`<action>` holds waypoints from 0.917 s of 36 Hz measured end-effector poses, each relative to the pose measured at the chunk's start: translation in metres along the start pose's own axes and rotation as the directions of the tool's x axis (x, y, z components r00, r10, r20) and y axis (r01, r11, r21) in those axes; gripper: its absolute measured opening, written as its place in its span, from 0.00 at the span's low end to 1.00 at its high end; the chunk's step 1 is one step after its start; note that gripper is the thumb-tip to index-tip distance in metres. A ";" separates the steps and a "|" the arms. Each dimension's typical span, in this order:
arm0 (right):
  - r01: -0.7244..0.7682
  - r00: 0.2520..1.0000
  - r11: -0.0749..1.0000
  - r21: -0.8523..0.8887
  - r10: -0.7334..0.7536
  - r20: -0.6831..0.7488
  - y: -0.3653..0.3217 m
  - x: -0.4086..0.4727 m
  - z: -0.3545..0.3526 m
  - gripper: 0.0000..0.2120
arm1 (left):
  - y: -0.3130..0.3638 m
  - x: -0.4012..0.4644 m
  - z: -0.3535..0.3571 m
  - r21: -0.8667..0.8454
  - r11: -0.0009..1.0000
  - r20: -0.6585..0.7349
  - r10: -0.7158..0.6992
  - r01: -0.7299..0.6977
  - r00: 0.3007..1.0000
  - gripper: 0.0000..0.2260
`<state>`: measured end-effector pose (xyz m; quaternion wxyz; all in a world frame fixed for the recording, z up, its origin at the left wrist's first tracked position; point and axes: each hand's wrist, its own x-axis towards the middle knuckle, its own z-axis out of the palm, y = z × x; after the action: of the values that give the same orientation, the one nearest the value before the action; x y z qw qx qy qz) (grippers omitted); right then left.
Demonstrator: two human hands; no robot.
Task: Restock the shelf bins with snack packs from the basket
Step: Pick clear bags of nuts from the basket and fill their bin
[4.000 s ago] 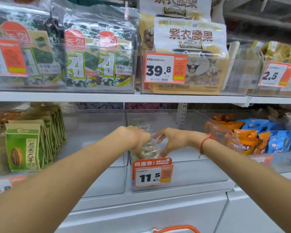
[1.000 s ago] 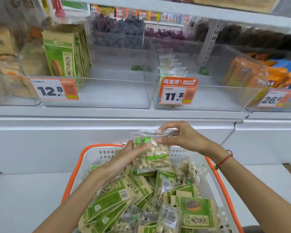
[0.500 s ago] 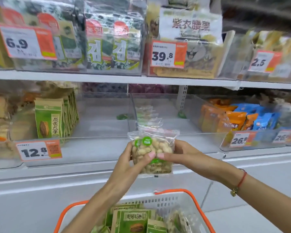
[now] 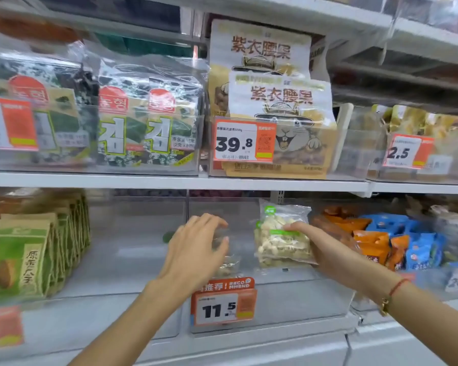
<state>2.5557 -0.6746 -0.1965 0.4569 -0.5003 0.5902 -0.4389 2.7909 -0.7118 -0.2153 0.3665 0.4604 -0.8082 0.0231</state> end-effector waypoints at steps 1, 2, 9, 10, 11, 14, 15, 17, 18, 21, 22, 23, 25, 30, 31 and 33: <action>0.007 1.000 1.000 0.008 -0.007 0.003 -0.001 0.011 -0.005 0.17 | 0.000 0.008 0.002 0.044 0.999 -0.004 -0.017 0.017 1.000 0.13; 0.010 1.000 1.000 0.016 -0.010 0.002 -0.004 0.020 -0.008 0.16 | -0.002 0.015 0.005 0.084 0.996 -0.013 -0.042 0.043 0.999 0.14; -0.048 0.999 0.988 -0.144 0.049 0.003 0.003 0.104 -0.014 0.17 | -0.021 0.015 0.024 0.079 0.964 -0.005 -0.254 0.254 0.967 0.15; -0.058 0.998 0.981 -0.184 0.060 0.007 0.007 0.117 -0.010 0.16 | -0.021 0.014 0.026 0.055 0.962 -0.018 -0.267 0.268 0.963 0.15; -0.068 0.997 0.974 -0.215 0.074 0.020 0.011 0.130 -0.006 0.16 | -0.020 0.014 0.027 0.040 0.959 -0.036 -0.279 0.280 0.960 0.14; -0.107 0.987 0.953 -0.284 0.136 0.084 0.024 0.162 0.006 0.18 | -0.018 0.013 0.029 0.023 0.950 -0.082 -0.308 0.311 0.948 0.15; -0.106 0.986 0.951 -0.290 0.140 0.096 0.028 0.170 0.008 0.21 | -0.018 0.012 0.029 0.020 0.948 -0.091 -0.316 0.319 0.945 0.15; -0.091 0.988 0.952 -0.292 0.123 0.093 0.036 0.182 0.014 0.24 | -0.018 0.011 0.030 0.011 0.943 -0.109 -0.330 0.333 0.938 0.16; -0.069 0.992 0.947 -0.312 0.098 0.079 0.039 0.186 0.017 0.25 | -0.019 0.010 0.030 0.004 0.941 -0.122 -0.334 0.337 0.935 0.16; -0.020 1.000 0.873 -0.487 0.024 0.003 0.041 0.192 0.024 0.29 | -0.019 0.010 0.031 -0.020 0.937 -0.172 -0.347 0.349 0.922 0.15; -0.018 1.000 0.846 -0.533 0.018 -0.005 0.040 0.192 0.026 0.29 | -0.019 0.010 0.032 -0.023 0.930 -0.176 -0.365 0.367 0.914 0.16; -0.020 1.000 0.825 -0.564 0.021 -0.005 0.039 0.192 0.027 0.28 | -0.019 0.010 0.032 -0.021 0.921 -0.173 -0.386 0.388 0.906 0.18; -0.038 0.999 0.804 -0.594 0.026 -0.029 0.038 0.194 0.028 0.34 | -0.019 0.010 0.034 -0.014 0.905 -0.159 -0.421 0.424 0.893 0.21; -0.107 0.982 0.839 -0.534 0.004 -0.190 0.042 0.198 0.032 0.40 | -0.017 0.010 0.033 0.003 0.886 -0.118 -0.459 0.463 0.880 0.23; -0.115 0.977 0.855 -0.506 0.005 -0.213 0.045 0.200 0.034 0.40 | -0.017 0.010 0.033 0.003 0.885 -0.114 -0.462 0.465 0.880 0.23; -0.091 0.969 0.867 -0.491 -0.036 -0.243 0.049 0.200 0.037 0.42 | -0.016 0.010 0.032 -0.004 0.884 -0.115 -0.465 0.468 0.878 0.23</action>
<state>2.5662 -0.8692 -0.2713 0.2425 -0.5347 0.7422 -0.3233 2.7814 -0.7405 -0.2375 0.4008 0.6437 -0.6513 -0.0299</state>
